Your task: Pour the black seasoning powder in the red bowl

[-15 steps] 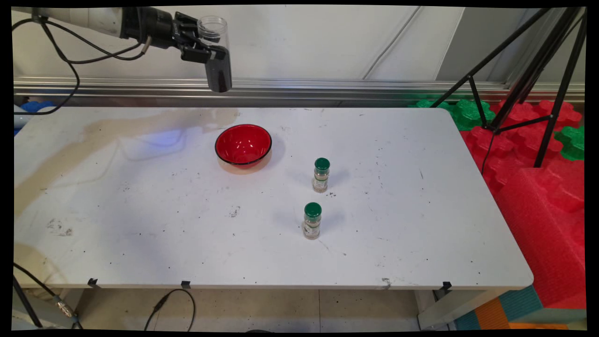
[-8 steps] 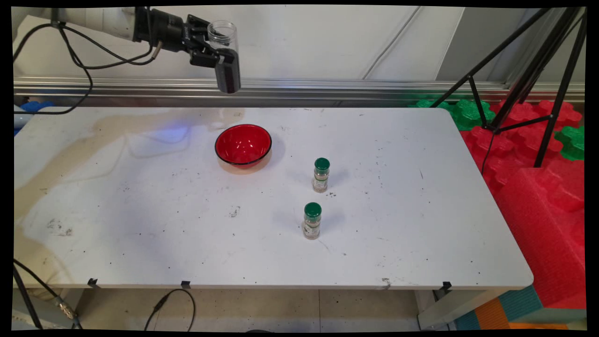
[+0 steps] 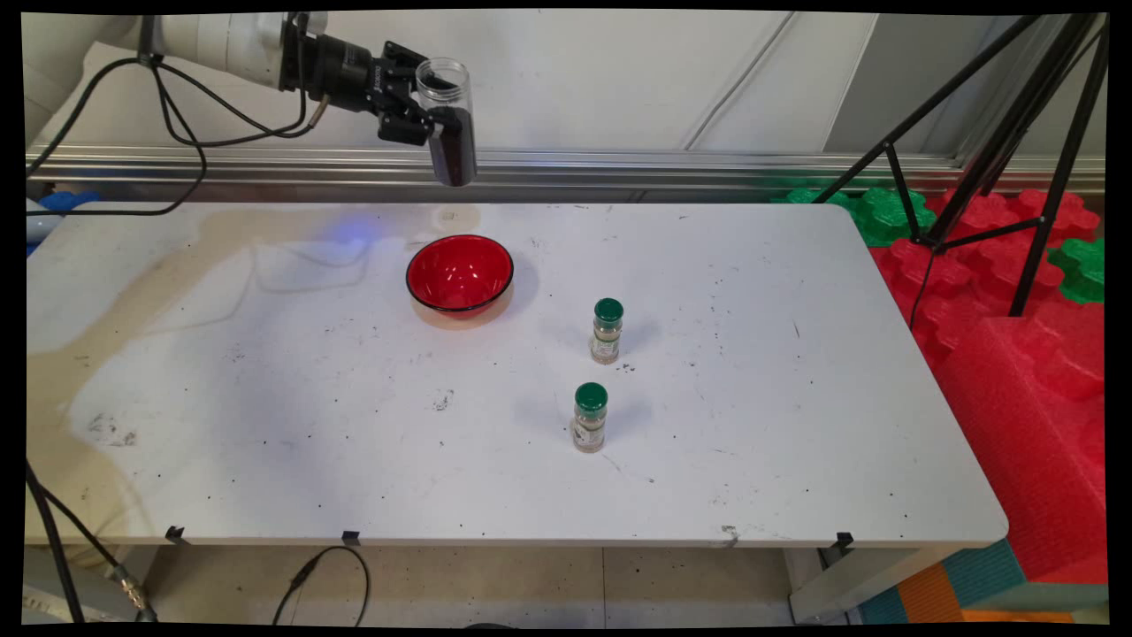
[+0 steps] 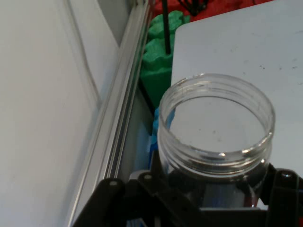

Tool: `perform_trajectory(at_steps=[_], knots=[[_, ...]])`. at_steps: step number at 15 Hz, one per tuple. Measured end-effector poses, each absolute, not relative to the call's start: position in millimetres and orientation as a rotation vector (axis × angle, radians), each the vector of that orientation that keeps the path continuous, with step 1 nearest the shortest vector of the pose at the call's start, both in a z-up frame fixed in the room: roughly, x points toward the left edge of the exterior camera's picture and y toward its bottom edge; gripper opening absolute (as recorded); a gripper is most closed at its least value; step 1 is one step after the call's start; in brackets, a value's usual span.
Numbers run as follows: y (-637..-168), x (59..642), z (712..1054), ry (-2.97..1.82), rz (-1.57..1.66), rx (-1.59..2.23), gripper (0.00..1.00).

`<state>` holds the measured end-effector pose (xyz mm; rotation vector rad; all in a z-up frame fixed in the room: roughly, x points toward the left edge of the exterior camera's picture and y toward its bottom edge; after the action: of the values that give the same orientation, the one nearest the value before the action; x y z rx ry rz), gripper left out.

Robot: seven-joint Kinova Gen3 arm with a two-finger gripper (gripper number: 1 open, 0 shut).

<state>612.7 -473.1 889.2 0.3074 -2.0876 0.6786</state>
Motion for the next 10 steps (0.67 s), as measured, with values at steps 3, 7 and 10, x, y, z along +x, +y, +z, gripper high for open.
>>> perform_trajectory(at_steps=[3,7,10], knots=[[-479.8,611.9,882.9,-2.098,0.676,0.259,0.0],[-486.9,611.0,874.2,-2.116,0.694,0.189,0.0],[-490.5,610.3,868.2,-2.129,0.724,0.135,0.0]])
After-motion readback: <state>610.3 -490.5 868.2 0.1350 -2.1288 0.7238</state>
